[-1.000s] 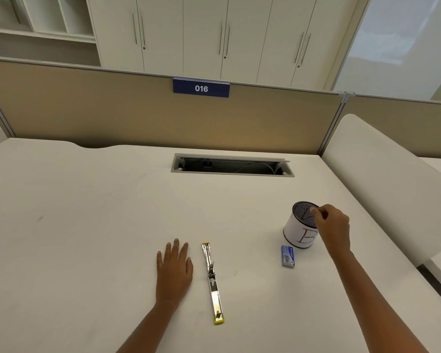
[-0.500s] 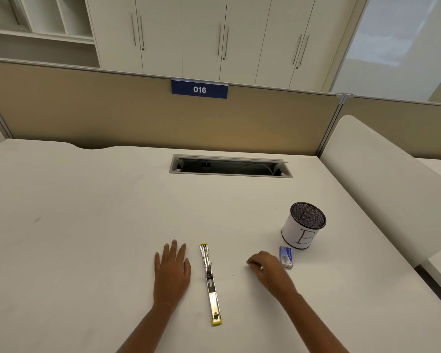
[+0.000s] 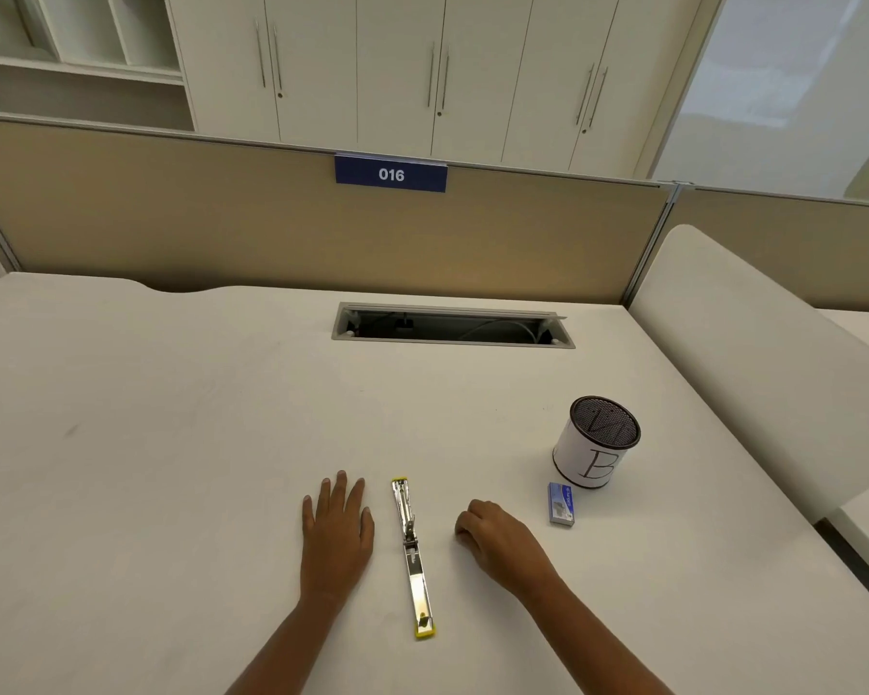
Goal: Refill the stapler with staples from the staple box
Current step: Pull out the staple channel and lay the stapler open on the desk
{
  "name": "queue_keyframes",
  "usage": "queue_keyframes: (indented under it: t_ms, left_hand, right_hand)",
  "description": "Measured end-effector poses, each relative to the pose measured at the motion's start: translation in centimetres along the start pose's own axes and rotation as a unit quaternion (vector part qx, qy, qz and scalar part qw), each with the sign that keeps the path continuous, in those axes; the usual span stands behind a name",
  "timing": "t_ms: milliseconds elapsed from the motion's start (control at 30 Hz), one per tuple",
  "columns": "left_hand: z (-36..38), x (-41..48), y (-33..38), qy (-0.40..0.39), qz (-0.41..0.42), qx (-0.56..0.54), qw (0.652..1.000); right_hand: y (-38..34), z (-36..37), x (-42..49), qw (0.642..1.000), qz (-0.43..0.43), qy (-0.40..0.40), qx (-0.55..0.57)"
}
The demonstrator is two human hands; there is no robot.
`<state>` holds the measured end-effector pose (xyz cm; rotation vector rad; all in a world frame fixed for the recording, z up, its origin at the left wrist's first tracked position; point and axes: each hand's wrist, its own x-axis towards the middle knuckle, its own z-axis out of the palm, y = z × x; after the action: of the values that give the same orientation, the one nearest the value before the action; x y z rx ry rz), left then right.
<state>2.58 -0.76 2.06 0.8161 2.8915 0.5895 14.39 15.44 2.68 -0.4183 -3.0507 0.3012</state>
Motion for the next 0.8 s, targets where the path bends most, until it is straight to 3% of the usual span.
queue_keyframes:
  t_ms: [200, 333, 467, 533, 633, 800]
  left_hand:
    - [0.0, -0.2, 0.1, 0.004, 0.004, 0.0, 1.0]
    - [-0.2, -0.2, 0.1, -0.012, -0.006, 0.004, 1.0]
    - [-0.1, -0.2, 0.1, -0.006, 0.005, 0.01, 1.0]
    - [-0.1, -0.2, 0.1, 0.0, 0.01, 0.015, 1.0]
    - [-0.2, -0.2, 0.1, 0.001, 0.013, 0.015, 1.0]
    - [-0.1, -0.1, -0.1, -0.003, 0.018, 0.027, 0.999]
  right_hand:
    - [-0.3, 0.2, 0.2, 0.999, 0.012, -0.016, -0.04]
    - [1.5, -2.2, 0.5, 0.991, 0.074, 0.086, 0.068]
    - [5.4, -7.2, 1.3, 0.929, 0.198, 0.271, 0.158]
    - [7.6, -9.1, 1.5, 0.89, 0.276, 0.321, 0.169]
    - [10.4, -10.5, 1.5, 0.866, 0.349, 0.324, 0.152]
    - [11.8, -11.0, 1.0, 0.851, 0.365, 0.331, 0.183]
